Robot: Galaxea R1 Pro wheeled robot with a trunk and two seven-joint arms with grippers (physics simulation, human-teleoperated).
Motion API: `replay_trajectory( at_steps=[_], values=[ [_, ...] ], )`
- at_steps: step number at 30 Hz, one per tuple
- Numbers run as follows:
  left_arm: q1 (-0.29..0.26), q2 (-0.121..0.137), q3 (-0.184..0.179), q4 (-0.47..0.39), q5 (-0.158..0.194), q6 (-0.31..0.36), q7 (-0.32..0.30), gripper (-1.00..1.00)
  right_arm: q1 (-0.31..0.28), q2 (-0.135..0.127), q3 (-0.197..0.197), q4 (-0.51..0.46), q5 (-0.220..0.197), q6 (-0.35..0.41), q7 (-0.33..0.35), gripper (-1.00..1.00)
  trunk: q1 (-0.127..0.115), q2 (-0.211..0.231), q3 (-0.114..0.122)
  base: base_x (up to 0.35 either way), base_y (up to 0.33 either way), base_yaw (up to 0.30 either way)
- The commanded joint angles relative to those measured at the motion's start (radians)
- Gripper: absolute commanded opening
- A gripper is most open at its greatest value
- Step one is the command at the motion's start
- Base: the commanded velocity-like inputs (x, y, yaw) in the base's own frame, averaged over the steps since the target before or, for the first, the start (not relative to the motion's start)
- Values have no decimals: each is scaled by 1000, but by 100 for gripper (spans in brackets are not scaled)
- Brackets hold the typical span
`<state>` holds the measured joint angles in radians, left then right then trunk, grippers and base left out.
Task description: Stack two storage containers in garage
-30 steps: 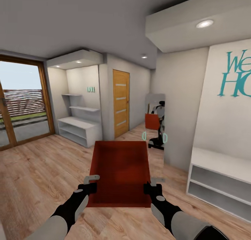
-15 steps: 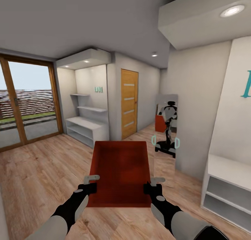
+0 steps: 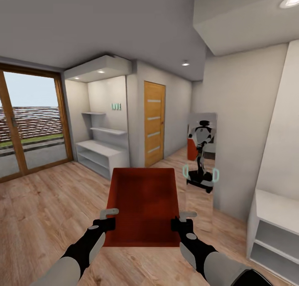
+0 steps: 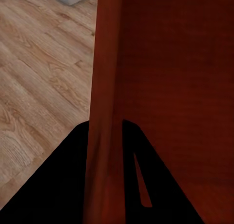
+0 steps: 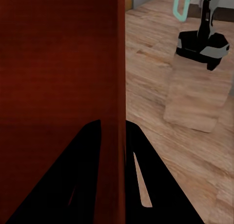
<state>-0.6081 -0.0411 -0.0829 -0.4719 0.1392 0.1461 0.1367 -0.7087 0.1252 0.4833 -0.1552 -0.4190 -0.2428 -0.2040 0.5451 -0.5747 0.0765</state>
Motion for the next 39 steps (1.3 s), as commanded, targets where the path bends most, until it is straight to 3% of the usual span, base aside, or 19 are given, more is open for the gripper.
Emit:
replay_trajectory(
  at_steps=[1, 15, 30, 39],
  values=[
    [-1, 21, 20, -5, 0, 6, 14, -100, 0, -30, -5, 66, -12, -3, 0, -100, 1, -1, 0, 322, 0, 0],
    [-1, 21, 20, -5, 0, 6, 14, -100, 0, -30, -5, 66, -12, -3, 0, -100, 1, -1, 0, 322, 0, 4],
    [-1, 20, 20, -5, 0, 6, 14, -100, 0, -30, -5, 66, -12, -3, 0, -100, 1, -1, 0, 322, 0, 226],
    [-1, 20, 20, -5, 0, 6, 14, -100, 0, -30, -5, 66, -12, -3, 0, -100, 1, -1, 0, 322, 0, 33]
  ],
)
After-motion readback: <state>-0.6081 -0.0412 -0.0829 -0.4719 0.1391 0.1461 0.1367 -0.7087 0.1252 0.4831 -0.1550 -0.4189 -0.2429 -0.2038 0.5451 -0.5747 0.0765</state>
